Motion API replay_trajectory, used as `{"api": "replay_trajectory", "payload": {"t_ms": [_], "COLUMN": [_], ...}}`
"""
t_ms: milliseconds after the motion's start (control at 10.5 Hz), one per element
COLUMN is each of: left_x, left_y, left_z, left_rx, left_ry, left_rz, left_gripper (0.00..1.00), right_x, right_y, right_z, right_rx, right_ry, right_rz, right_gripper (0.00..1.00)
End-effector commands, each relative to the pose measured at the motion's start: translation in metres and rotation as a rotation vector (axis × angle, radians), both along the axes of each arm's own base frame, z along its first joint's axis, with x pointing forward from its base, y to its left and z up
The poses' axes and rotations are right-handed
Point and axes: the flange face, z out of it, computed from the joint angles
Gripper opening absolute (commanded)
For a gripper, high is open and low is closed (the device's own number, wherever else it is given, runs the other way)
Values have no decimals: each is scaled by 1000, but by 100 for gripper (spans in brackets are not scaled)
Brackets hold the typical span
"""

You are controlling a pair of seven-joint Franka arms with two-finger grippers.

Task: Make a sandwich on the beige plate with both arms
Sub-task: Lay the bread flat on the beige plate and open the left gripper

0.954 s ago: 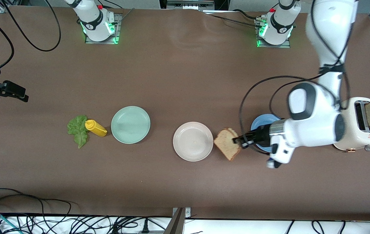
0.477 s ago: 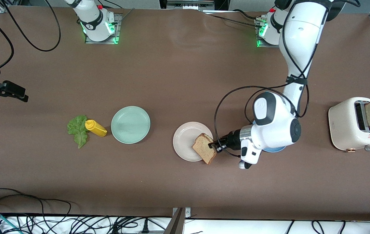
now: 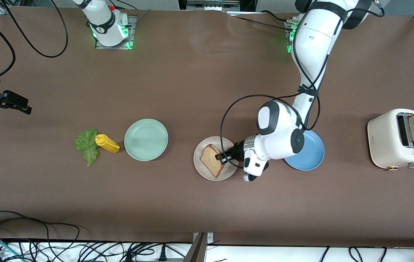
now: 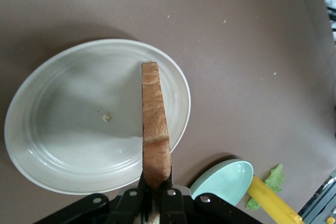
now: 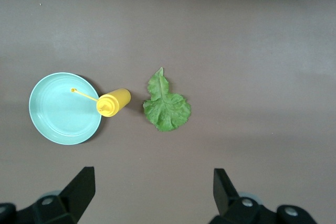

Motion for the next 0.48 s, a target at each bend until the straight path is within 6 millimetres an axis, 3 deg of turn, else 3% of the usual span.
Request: {"api": "replay_trajectory", "payload": {"t_ms": [0,191,286,382], "left_x": [4,13,18,18], "left_y": [0,11,23,26], "left_z": [6,30,39,45], "left_rx": [-28,-22,44,131], "left_ry": [-1,-19,-62,-103], "left_rz": [31,49,26,-31], "left_gripper": [32,77,93,100], "right_x": [0,1,1,1], "right_y": [-2,-4,-3,-3], "right_z": [3,2,2,2], "right_rx": [-3,0,-1,0], "right_ry": [6,4,6,6], "right_rz": [-16,-12,-13,-15], "right_gripper": [100,100,100,100]}}
